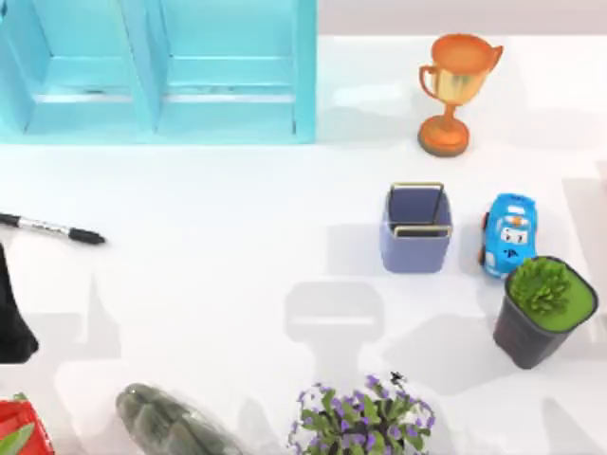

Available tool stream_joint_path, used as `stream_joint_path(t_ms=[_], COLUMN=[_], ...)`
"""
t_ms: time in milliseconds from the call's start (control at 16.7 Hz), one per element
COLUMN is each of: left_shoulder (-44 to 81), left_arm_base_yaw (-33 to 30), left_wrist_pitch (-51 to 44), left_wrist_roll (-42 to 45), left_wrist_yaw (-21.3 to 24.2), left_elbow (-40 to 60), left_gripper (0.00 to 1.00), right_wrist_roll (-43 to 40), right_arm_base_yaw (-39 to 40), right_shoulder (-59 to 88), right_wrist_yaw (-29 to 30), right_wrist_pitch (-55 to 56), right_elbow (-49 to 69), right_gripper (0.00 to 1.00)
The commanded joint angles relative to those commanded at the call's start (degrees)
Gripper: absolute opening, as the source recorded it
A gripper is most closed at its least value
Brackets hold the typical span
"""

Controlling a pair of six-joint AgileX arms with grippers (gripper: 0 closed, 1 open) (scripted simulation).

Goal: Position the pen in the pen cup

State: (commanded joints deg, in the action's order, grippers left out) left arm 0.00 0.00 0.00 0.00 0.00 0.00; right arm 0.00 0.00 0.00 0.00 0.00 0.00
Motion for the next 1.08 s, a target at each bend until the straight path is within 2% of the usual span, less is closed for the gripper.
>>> stream_joint_path(t_ms=[240, 480, 660, 1080], left_shoulder=[1.9, 12.9, 27.4, 69.6], left_arm_base_yaw=[0.6, 3.0, 5.3, 11.1], left_wrist_pitch=[1.1, 6.1, 11.1, 22.7], left_wrist_roll=[-1.8, -11.7, -23.0, -51.9], left_wrist_yaw=[0.6, 4.3, 8.6, 19.6], left_elbow=[0.8, 4.2, 7.4, 14.8], left_gripper=[1.0, 1.0, 1.0, 1.0], right_wrist_roll=[0.0, 0.0, 0.0, 0.0], right_arm_base_yaw=[0.0, 0.0, 0.0, 0.0], right_shoulder=[0.0, 0.0, 0.0, 0.0], right_wrist_yaw=[0.0, 0.0, 0.0, 0.0], right_wrist_pitch=[0.0, 0.0, 0.0, 0.0], right_elbow=[0.0, 0.0, 0.0, 0.0], right_gripper=[1.0, 1.0, 1.0, 1.0])
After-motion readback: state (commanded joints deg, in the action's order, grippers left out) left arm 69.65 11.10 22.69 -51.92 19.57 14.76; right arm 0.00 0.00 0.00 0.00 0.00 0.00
